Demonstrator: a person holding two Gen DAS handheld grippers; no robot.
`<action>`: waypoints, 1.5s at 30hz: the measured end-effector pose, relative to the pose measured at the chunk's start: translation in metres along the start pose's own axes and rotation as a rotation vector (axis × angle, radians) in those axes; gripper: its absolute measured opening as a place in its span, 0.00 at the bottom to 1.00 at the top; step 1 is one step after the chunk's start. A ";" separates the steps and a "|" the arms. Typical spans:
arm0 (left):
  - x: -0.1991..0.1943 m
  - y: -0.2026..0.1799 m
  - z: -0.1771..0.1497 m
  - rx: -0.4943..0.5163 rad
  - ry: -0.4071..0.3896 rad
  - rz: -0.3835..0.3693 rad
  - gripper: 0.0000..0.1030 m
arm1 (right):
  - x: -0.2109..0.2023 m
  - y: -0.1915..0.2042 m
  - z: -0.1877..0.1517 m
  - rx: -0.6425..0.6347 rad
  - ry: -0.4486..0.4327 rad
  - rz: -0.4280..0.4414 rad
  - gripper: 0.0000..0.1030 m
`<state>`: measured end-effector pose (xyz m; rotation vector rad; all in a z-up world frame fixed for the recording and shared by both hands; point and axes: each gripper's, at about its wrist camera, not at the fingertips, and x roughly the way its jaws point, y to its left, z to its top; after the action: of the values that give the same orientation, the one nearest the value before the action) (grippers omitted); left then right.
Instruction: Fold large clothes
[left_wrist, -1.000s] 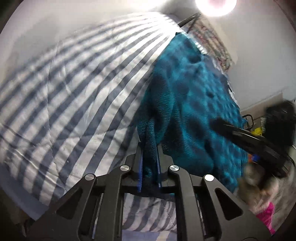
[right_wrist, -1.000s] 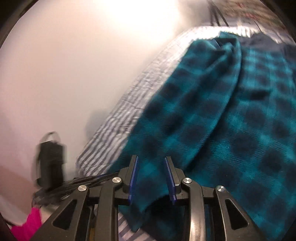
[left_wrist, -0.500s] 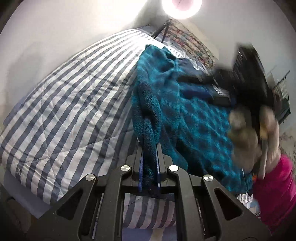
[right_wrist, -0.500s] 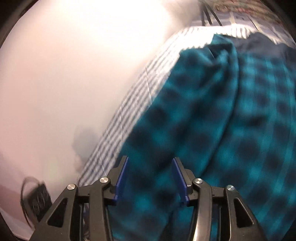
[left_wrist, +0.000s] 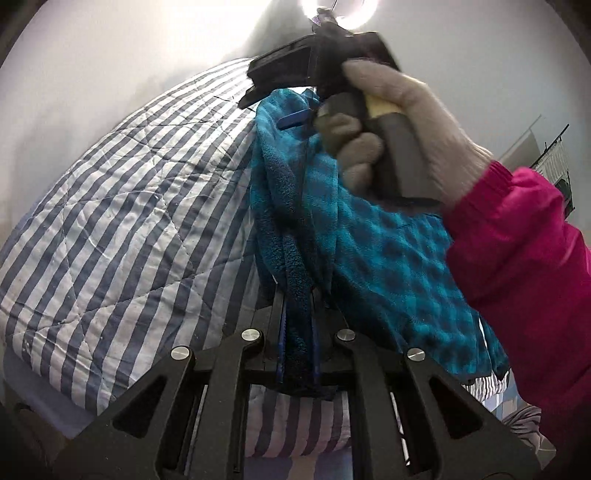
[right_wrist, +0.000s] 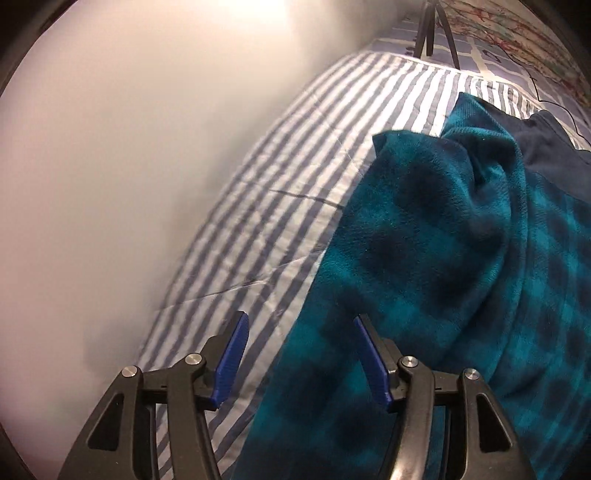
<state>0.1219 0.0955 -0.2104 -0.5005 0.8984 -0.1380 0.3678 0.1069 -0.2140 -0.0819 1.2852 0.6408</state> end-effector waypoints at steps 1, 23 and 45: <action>0.002 0.000 0.000 -0.002 0.003 -0.002 0.08 | 0.008 0.003 0.000 -0.013 0.014 -0.020 0.60; -0.015 -0.058 -0.011 0.176 -0.039 -0.008 0.07 | -0.063 -0.094 -0.022 0.183 -0.211 0.282 0.06; 0.051 -0.158 -0.053 0.442 0.141 -0.005 0.07 | -0.074 -0.287 -0.130 0.649 -0.304 0.342 0.05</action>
<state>0.1272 -0.0789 -0.1997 -0.0822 0.9704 -0.3707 0.3849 -0.2112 -0.2694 0.7545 1.1621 0.4718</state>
